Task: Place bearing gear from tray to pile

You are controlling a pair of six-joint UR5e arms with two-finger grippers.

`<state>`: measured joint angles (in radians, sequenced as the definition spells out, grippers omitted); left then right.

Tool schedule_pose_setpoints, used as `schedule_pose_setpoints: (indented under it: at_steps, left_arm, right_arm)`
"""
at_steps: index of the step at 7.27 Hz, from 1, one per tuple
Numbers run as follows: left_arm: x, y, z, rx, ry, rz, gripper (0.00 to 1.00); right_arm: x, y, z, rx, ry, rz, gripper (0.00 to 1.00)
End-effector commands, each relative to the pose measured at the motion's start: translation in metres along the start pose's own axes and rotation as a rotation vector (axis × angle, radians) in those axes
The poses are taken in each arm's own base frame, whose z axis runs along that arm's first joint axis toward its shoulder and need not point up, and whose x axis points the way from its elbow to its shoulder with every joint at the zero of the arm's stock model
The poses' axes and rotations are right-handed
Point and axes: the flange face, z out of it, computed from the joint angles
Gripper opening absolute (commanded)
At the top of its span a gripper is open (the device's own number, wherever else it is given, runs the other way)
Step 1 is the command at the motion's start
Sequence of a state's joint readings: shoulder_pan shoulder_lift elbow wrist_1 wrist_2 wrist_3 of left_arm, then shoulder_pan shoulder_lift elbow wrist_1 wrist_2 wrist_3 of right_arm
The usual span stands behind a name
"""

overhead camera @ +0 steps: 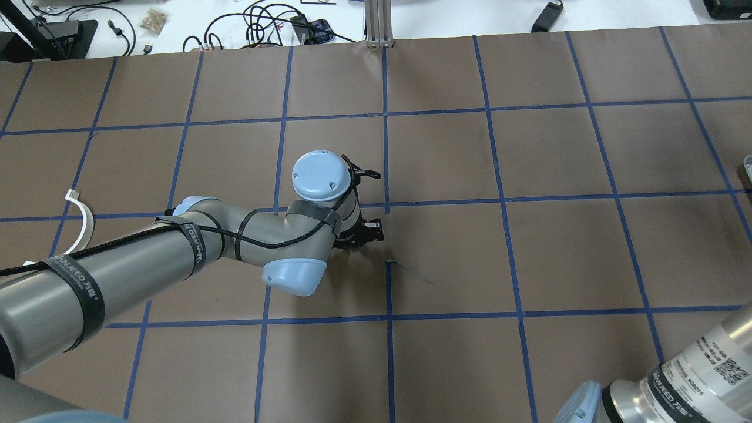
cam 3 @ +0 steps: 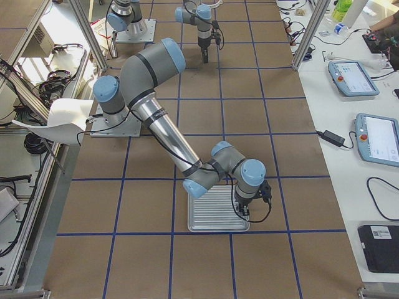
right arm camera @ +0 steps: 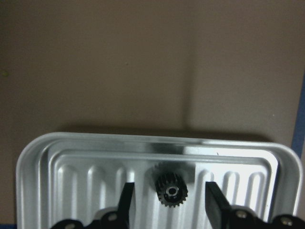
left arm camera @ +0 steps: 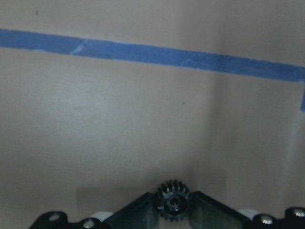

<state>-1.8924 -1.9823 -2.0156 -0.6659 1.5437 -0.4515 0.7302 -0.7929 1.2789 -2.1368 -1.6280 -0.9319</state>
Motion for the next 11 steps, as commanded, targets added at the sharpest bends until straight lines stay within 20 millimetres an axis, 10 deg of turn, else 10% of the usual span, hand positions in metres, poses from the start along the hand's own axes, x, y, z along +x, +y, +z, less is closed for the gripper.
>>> schedule_pose_setpoints:
  at_steps: [1,3,6,9,11]
  left_arm:
    - [0.009,-0.029,-0.046,-0.020,-0.009,-0.003,0.00]
    - [-0.019,-0.093,-0.121,-0.176,-0.072,-0.021,0.00]
    - [-0.169,-0.113,-0.114,-0.244,-0.076,0.040,0.00]
    - [-0.324,-0.105,-0.105,-0.266,-0.131,0.202,0.00]
    - [-0.414,-0.088,-0.070,-0.191,-0.138,0.255,0.00]
  right_arm:
    - [0.000,0.000,0.005,-0.004,-0.003,-0.001,0.56]
    - [0.000,0.000,0.008,-0.007,-0.007,-0.001,0.45]
    - [0.002,0.001,0.002,-0.015,0.007,0.004,0.00]
    - [-0.010,0.011,-0.038,-0.069,-0.024,0.007,0.00]
    - [-0.052,0.001,-0.090,-0.061,-0.092,0.032,0.00]
